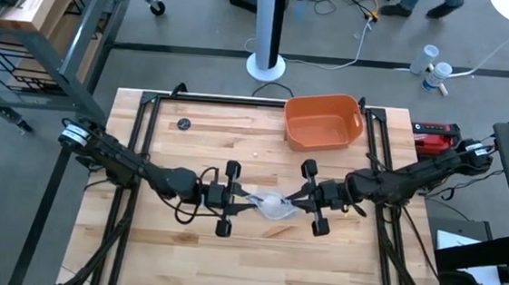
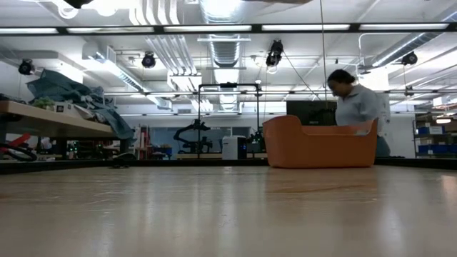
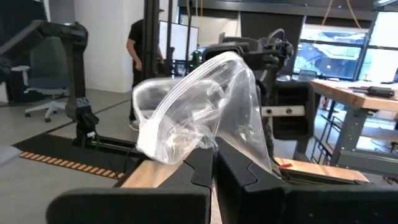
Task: Roll bandage
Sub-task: Close the transparent zip bag
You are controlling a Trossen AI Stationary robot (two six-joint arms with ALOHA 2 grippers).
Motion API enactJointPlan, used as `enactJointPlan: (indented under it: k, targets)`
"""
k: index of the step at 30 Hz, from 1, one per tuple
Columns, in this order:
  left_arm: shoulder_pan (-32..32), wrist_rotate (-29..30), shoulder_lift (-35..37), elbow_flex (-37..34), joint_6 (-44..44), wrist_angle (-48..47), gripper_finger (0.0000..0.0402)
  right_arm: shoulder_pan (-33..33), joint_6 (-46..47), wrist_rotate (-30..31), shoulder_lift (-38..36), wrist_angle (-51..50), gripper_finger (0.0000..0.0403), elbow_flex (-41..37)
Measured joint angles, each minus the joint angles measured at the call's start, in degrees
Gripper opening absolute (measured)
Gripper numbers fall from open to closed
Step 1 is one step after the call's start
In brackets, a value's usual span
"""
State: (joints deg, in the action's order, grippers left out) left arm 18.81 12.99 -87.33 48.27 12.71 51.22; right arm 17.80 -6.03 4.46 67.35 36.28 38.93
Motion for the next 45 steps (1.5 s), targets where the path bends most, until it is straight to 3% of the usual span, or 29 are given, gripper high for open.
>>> enactJointPlan:
  k: [6, 13, 19, 24, 29, 34, 37, 41, 45]
  targets:
    - [0.0, 0.07, 0.21, -0.07, -0.15, -1.12, 0.0004, 0.74, 1.52, -0.03, -0.13, -4.02, 0.0, -0.1]
    - [0.0, 0.4, 0.46, -0.09, -0.5, -3.25, 0.001, 0.83, 3.58, 0.02, -0.17, -7.16, 0.0, -0.14]
    - [0.55, 10.73, 0.55, -0.09, 1.92, -6.05, 0.0001, 0.69, 7.9, 0.08, -1.89, -13.59, 0.001, -0.16]
    - [0.9, 11.58, 0.57, 0.17, 2.26, -9.36, 0.0, 0.68, 12.47, 0.19, -4.18, -22.11, 0.0053, -0.19]
    - [1.44, 11.56, 0.57, 3.01, 3.05, -21.29, 0.0, 0.68, 15.62, 3.57, -5.16, -30.64, 0.0114, -0.19]
    - [1.53, 11.54, 0.57, 8.89, -3.27, -40.91, 0.0, 0.68, 18.29, 13.28, -7.68, -39.92, 0.0157, -0.19]
    - [1.63, 11.98, 0.36, 11.57, -4.73, -48.33, 0.0, 0.66, 18.62, 16.38, -8.99, -41.73, 0.0167, -0.19]
    - [1.64, 12.0, 0.31, 13.79, -3.76, -53.48, 0.0, 0.68, 18.55, 16.23, -10.35, -41.65, 0.0168, -0.19]
    - [1.63, 11.98, 0.31, 14.76, -3.63, -55.34, 0.0, 0.66, 16.87, 14.92, -10.62, -34.57, 0.0162, -0.19]
